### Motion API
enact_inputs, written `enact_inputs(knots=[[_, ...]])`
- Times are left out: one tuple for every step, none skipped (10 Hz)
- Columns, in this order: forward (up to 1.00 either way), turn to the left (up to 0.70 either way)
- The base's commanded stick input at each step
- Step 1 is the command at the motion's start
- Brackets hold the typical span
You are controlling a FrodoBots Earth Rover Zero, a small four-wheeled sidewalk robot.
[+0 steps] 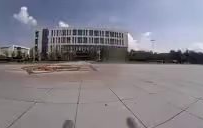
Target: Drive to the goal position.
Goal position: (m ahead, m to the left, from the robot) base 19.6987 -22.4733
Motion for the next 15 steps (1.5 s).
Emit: enact_inputs(knots=[[0.70,-0.32],[0.70,-0.32],[0.70,-0.32],[0.70,-0.14],[0.70,0.00],[0.70,0.00],[0.70,0.00],[0.70,0.00],[0.70,0.00],[0.70,0.00],[0.70,0.00],[0.70,0.00],[0.70,0.00],[0.70,0.00],[0.70,0.00]])
